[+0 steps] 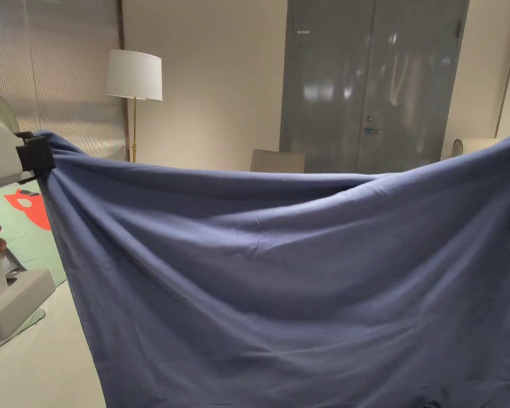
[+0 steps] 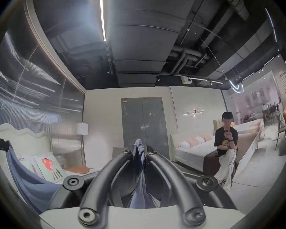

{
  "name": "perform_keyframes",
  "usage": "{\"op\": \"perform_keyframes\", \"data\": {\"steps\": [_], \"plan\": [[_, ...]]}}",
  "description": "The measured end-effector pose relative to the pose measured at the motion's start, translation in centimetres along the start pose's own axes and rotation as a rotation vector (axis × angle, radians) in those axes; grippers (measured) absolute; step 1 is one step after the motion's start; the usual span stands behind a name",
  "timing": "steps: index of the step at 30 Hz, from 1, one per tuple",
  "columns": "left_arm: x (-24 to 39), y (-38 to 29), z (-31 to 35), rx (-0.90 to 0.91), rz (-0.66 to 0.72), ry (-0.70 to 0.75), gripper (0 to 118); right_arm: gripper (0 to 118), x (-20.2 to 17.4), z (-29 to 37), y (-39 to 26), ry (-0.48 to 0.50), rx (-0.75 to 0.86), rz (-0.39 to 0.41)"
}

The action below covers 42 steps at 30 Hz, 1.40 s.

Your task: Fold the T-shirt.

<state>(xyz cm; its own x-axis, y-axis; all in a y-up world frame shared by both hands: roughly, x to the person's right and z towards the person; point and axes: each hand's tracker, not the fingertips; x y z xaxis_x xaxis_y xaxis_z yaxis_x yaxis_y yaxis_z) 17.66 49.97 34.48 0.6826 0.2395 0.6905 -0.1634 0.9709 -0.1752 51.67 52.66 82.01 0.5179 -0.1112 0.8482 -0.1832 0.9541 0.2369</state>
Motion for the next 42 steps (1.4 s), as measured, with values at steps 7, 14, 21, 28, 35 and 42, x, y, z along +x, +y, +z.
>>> {"op": "perform_keyframes", "data": {"steps": [7, 14, 21, 28, 35, 42], "plan": [[0.2, 0.4, -7.7, -0.019, 0.050, 0.005, 1, 8, -0.5, -7.3, -0.9, -0.013, 0.006, -0.003], [1.2, -0.8, -16.1, -0.024, 0.065, 0.011, 1, 8, -1.2, -15.3, -4.2, -0.033, -0.003, 0.001], [1.7, -2.8, -22.4, -0.020, 0.065, 0.024, 1, 8, -1.6, -21.3, -8.0, -0.055, -0.021, 0.031], [1.9, -5.0, -24.8, -0.012, 0.076, 0.026, 1, 8, -1.2, -24.2, -11.1, -0.065, -0.047, 0.075], [1.3, -8.6, -24.3, -0.064, 0.067, 0.031, 1, 8, -0.1, -23.1, -15.2, -0.067, -0.154, 0.083], [0.9, -13.1, -19.2, -0.174, 0.013, 0.032, 1, 8, 1.3, -15.1, -18.9, -0.067, -0.301, 0.096]]}}
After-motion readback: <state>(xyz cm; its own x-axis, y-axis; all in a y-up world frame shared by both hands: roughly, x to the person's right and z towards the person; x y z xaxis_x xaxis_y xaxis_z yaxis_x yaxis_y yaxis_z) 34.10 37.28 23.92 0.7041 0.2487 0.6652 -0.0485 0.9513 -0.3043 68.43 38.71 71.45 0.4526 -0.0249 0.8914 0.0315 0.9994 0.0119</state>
